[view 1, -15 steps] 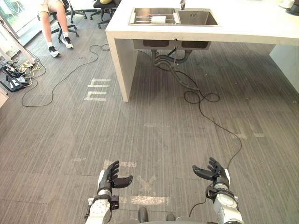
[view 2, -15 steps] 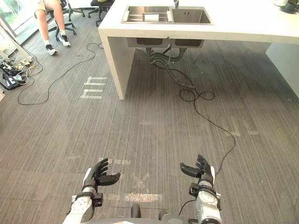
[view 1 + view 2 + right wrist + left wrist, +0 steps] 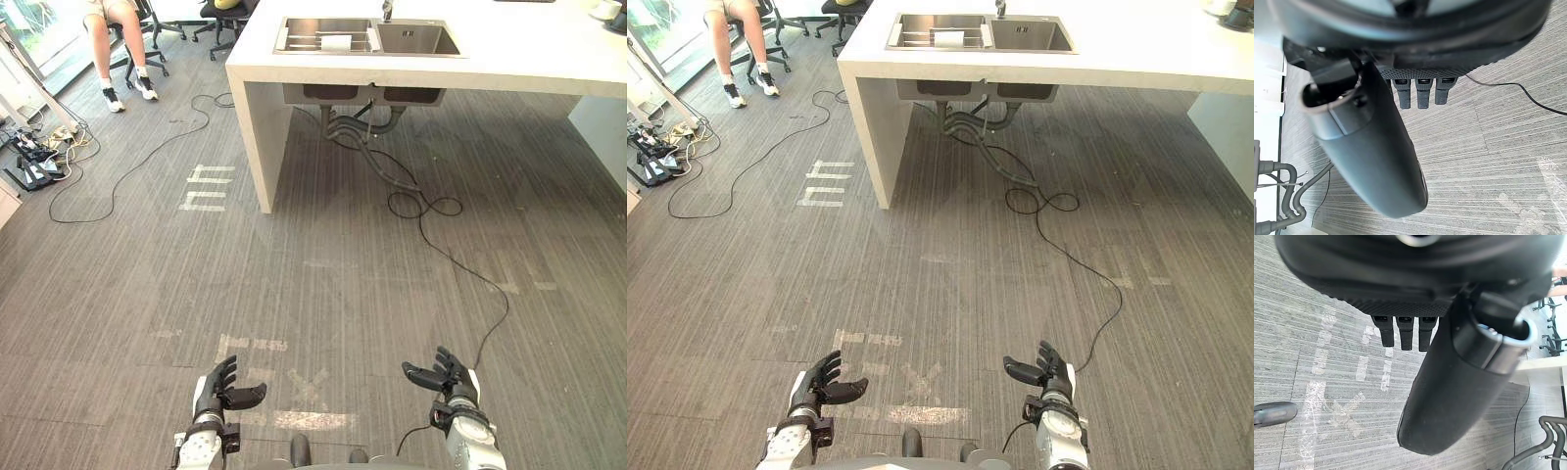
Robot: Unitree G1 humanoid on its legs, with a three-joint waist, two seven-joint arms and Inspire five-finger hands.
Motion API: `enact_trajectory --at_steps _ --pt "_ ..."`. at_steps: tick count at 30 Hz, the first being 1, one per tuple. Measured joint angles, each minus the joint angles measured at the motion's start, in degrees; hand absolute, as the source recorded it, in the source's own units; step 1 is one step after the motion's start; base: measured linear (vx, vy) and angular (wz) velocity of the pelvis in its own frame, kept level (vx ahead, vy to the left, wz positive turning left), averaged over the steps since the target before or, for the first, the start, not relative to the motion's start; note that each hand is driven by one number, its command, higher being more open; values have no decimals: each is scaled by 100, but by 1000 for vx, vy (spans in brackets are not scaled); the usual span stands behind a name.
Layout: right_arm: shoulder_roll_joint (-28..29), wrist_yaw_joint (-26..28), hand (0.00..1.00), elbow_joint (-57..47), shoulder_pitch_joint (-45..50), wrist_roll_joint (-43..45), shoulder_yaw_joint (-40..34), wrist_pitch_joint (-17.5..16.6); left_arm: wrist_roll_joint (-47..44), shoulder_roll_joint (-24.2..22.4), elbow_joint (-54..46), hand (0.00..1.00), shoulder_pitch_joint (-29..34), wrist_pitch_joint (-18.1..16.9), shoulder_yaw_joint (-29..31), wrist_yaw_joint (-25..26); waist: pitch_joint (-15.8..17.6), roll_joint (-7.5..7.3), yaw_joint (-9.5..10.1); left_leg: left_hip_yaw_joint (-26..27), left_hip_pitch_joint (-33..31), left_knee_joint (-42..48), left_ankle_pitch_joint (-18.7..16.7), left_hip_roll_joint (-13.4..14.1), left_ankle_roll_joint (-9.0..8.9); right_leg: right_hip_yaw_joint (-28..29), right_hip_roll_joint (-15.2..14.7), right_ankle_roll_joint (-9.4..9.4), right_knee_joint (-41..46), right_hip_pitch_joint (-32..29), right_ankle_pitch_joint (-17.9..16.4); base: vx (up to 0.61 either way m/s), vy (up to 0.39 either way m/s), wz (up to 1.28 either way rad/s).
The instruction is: Walk over to the sink, pick up the cup, carry it to the dishwasher, place the cup inside the dishwasher, then close the dishwasher door
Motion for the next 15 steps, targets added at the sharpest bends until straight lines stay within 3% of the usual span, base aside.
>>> enact_trajectory --at_steps 15 --pt "6 -39 90 141 -9 11 -121 23 -8 -88 121 90 24 26 155 11 39 16 6 44 -11 -10 -13 -1 0 28 1 -12 -84 11 10 1 0 0"
